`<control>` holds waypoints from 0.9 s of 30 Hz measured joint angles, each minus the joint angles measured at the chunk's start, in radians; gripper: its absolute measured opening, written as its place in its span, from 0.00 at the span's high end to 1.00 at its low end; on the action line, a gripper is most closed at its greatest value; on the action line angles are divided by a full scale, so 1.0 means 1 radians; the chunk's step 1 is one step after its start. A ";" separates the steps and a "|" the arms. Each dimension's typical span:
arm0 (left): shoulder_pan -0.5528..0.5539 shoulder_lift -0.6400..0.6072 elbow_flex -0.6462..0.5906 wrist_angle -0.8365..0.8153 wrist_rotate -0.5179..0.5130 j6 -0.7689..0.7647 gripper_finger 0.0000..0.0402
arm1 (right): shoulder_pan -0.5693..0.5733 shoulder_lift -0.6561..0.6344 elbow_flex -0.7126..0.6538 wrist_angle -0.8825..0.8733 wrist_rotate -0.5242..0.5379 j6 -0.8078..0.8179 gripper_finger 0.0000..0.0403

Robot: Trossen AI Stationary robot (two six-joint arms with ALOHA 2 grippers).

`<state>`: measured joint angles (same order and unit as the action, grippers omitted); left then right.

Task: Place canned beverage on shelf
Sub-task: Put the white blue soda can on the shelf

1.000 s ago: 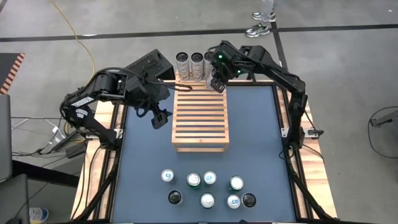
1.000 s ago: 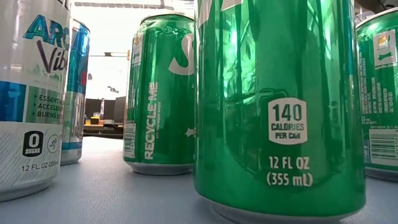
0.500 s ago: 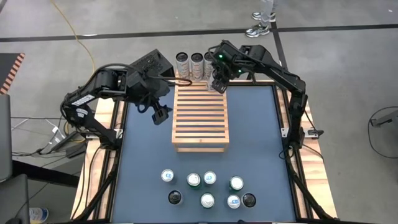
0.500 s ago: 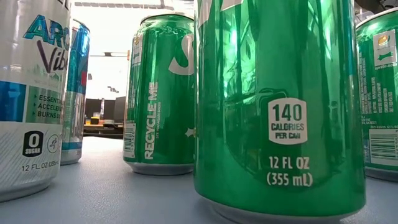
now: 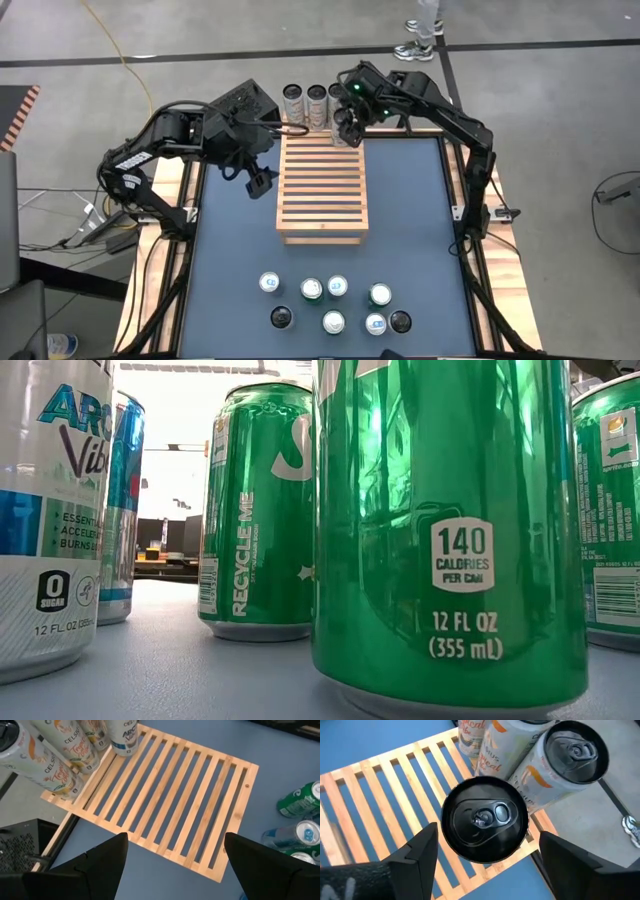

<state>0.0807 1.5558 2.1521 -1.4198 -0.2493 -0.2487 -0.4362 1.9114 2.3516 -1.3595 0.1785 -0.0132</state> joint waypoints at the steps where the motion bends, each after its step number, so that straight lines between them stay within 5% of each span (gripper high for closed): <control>1: 0.000 0.000 0.000 0.005 0.000 -0.001 0.21 | -0.003 0.000 0.000 0.002 0.001 -0.006 0.29; 27: 0.005 0.000 0.000 0.007 -0.029 -0.022 0.21 | -0.024 -0.028 0.003 0.012 0.006 -0.067 0.29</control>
<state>0.0859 1.5558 2.1521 -1.4132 -0.2780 -0.2707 -0.4606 1.8830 2.3550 -1.3479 0.1844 -0.0803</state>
